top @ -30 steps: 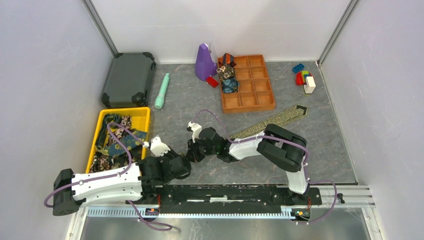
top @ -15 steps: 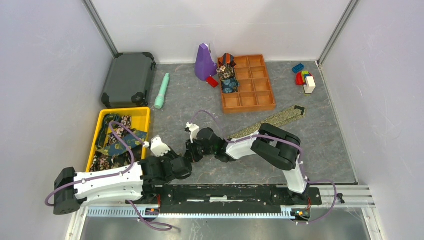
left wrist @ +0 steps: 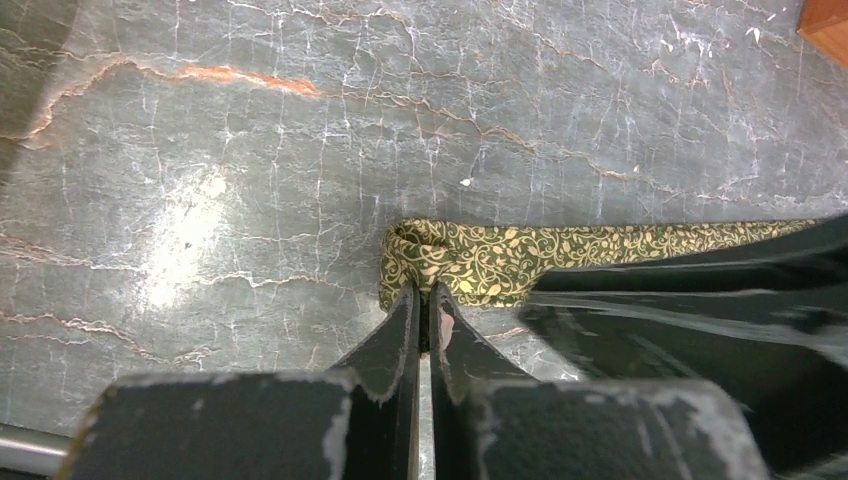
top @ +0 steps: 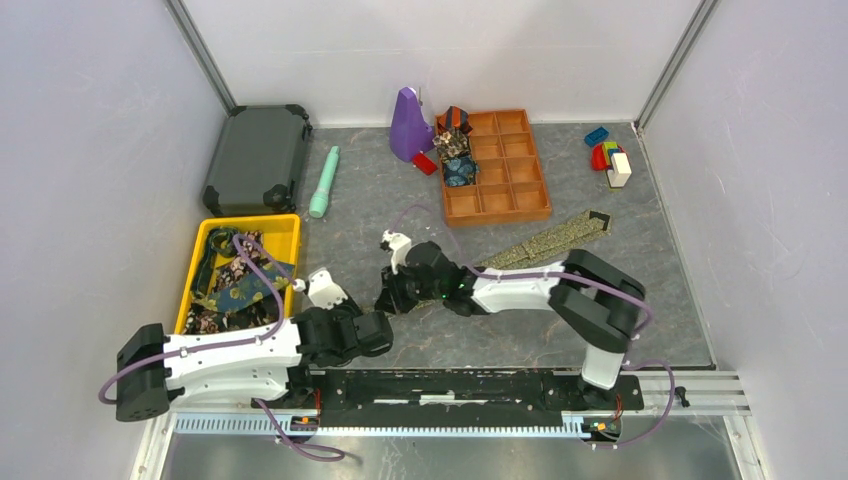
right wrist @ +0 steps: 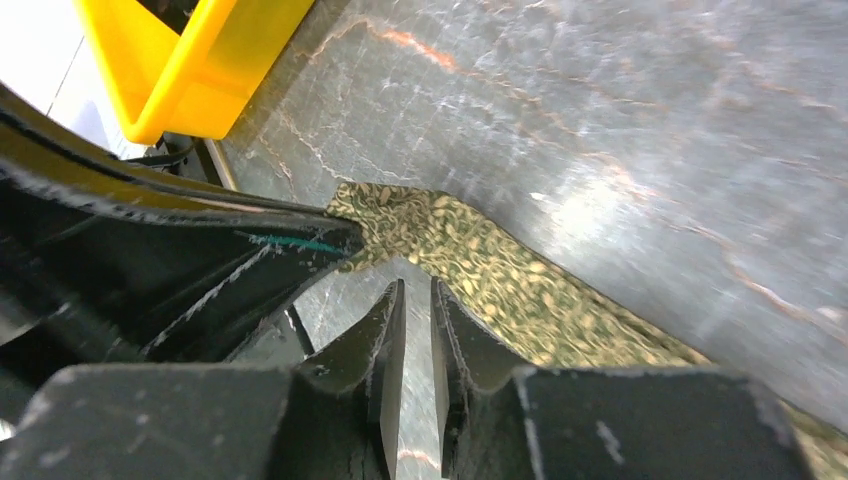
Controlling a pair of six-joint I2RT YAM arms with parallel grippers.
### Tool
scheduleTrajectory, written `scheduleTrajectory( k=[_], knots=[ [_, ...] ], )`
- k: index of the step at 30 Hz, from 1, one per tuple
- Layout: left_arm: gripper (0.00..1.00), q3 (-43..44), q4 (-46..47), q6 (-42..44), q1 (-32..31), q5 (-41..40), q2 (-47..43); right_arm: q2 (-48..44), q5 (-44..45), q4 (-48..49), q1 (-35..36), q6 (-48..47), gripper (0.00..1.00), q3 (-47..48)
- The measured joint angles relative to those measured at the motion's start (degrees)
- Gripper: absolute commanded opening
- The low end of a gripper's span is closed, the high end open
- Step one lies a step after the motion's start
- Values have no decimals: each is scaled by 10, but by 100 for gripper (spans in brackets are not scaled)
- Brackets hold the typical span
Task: Roll the ties
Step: Roll the tie at the center of the board.
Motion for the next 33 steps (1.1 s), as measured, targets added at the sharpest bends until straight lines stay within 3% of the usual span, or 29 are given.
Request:
scheduleTrajectory(
  k=[12,25,31,33],
  knots=[
    [6,46,16,5,2,-2,104,-156,48,-42,-99,-31,24,-164],
    [8,96,93,85,51,42,240,-220,53,-55,-107,-44,28,-225],
    [19,96,134,126,77,79,265,-235,56,-64,-108,-46,30,-234],
    [30,96,142,132,79,84,268,-237,56,-67,-108,-48,31,-234]
  ],
)
